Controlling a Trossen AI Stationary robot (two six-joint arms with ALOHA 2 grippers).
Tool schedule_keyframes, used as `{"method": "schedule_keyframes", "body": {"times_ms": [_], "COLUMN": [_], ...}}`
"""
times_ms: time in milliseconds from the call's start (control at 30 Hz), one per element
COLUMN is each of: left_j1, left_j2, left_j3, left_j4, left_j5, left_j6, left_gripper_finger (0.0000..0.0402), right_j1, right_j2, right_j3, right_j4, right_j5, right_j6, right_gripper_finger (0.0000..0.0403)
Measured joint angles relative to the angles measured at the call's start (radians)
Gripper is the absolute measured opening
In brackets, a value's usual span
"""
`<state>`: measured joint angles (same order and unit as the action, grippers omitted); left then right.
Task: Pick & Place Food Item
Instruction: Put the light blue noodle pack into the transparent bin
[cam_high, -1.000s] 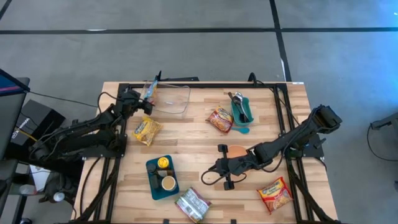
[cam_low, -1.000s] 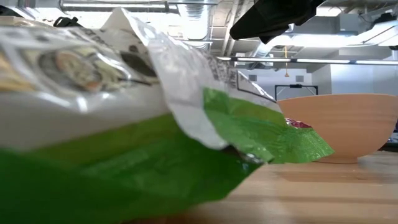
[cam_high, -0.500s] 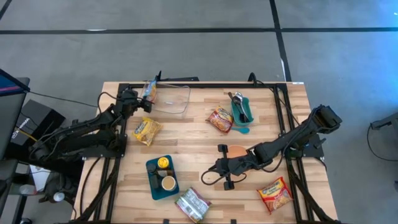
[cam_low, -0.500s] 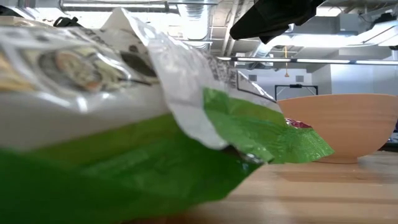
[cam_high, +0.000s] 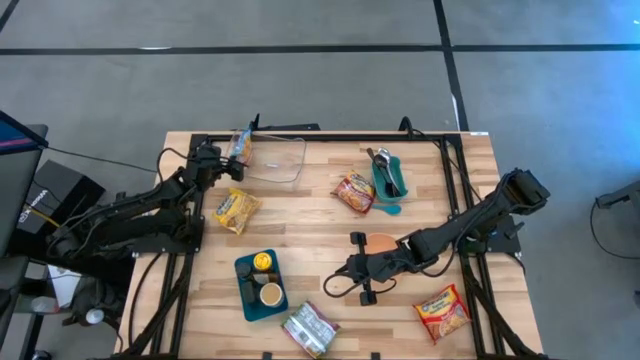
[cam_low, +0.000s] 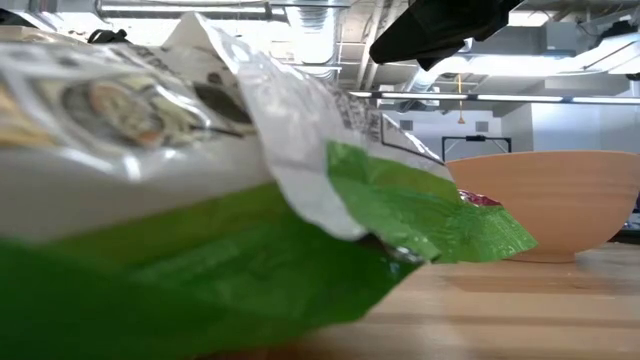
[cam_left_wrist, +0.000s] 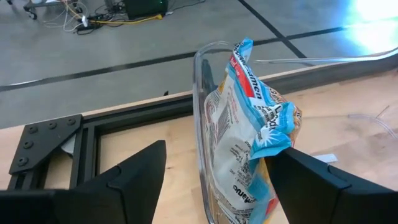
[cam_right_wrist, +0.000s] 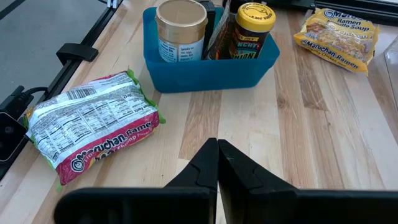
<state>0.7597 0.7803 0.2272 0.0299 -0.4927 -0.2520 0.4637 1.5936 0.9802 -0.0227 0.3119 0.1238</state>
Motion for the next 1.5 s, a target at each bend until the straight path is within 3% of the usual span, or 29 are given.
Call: {"method": "schedule_keyframes", "body": {"times_ms": [533, 1500], "left_j1": [-0.002, -0.002], "left_j2": [0.0, -0.034], "left_j3": [0.0, 0.0], "left_j4": [0.0, -0.005], "left_j5": [0.013, 0.08], "left_j6": [-0.045, -0.042], "left_gripper_finger": [0.029, 0.029], "right_j1": [0.0, 0.0], "right_j2": [0.0, 0.0], "right_j3": [0.0, 0.0], "right_j4": [0.0, -0.008], "right_j5": [0.0, 0.0], "right_j6": [0.0, 0.0], "right_gripper_finger": [0.0, 0.0]}}
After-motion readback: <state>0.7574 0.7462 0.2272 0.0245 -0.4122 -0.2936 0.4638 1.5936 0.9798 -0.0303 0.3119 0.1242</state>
